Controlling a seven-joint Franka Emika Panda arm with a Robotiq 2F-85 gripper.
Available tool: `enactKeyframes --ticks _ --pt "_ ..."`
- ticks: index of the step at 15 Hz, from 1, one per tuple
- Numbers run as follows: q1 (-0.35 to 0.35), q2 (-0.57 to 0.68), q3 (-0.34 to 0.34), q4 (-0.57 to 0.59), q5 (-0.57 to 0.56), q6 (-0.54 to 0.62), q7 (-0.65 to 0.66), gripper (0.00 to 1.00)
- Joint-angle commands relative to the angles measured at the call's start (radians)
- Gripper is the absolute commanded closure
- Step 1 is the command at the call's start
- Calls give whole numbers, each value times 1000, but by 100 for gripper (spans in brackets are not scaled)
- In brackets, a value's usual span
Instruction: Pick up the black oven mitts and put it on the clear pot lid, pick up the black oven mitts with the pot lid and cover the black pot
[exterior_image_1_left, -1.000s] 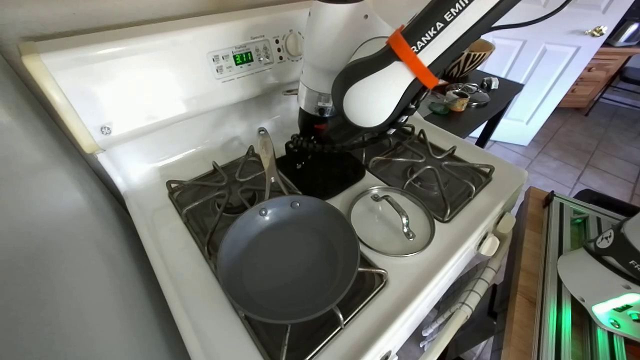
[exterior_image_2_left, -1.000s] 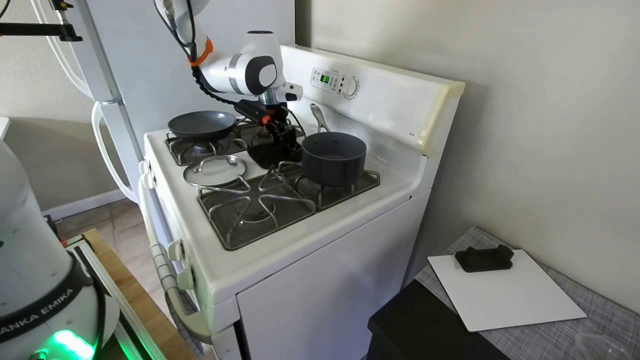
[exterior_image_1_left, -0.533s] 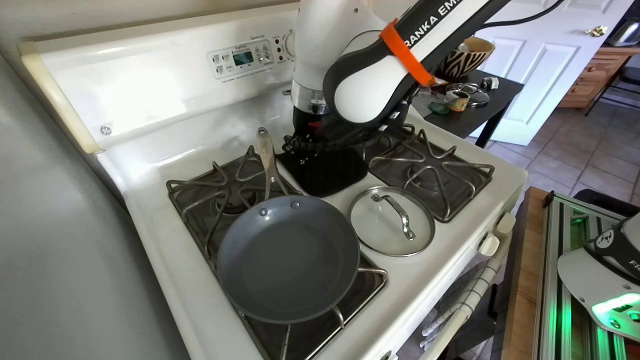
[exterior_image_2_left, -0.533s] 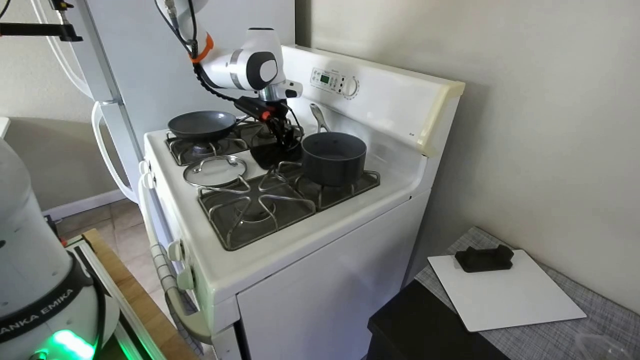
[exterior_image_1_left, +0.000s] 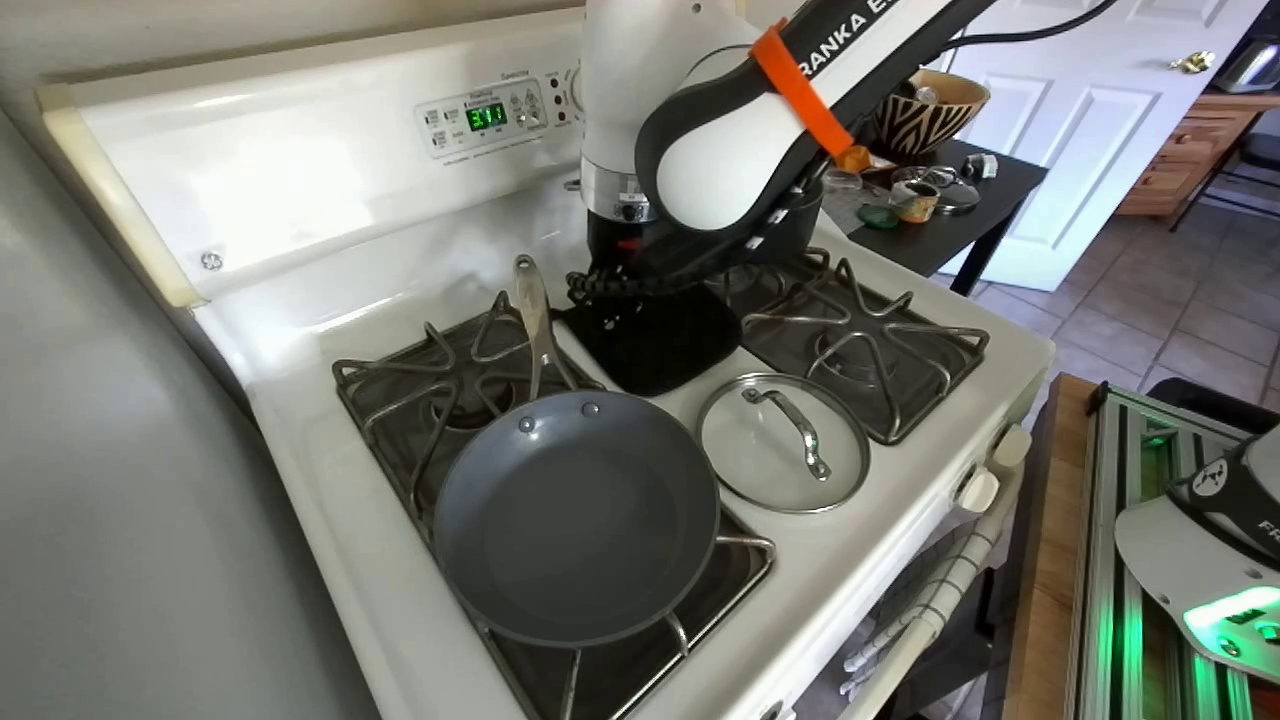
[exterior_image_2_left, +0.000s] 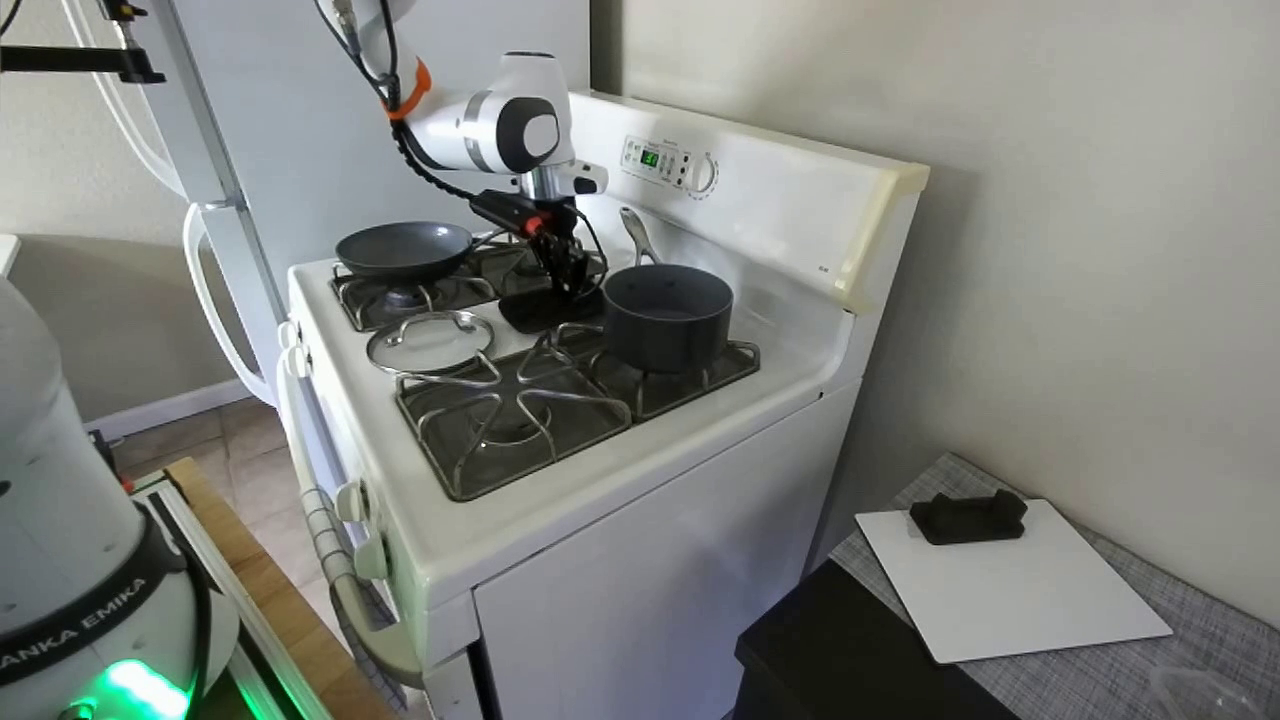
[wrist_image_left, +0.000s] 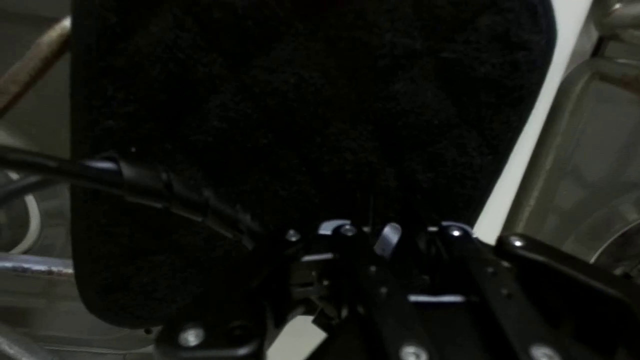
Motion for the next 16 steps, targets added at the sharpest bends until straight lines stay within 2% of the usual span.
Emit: enactKeyframes --ticks 1,7,12,15,16 --pt "8 -10 -15 -15 -20 -12 5 50" --pt "22 -25 -42 -39 -68 -15 30 1" --pt "47 -16 -74 -54 -150 -17 77 0" --pt "51 -13 -71 -57 -160 -18 92 0" --pt "51 -12 -70 -57 -160 -16 93 16"
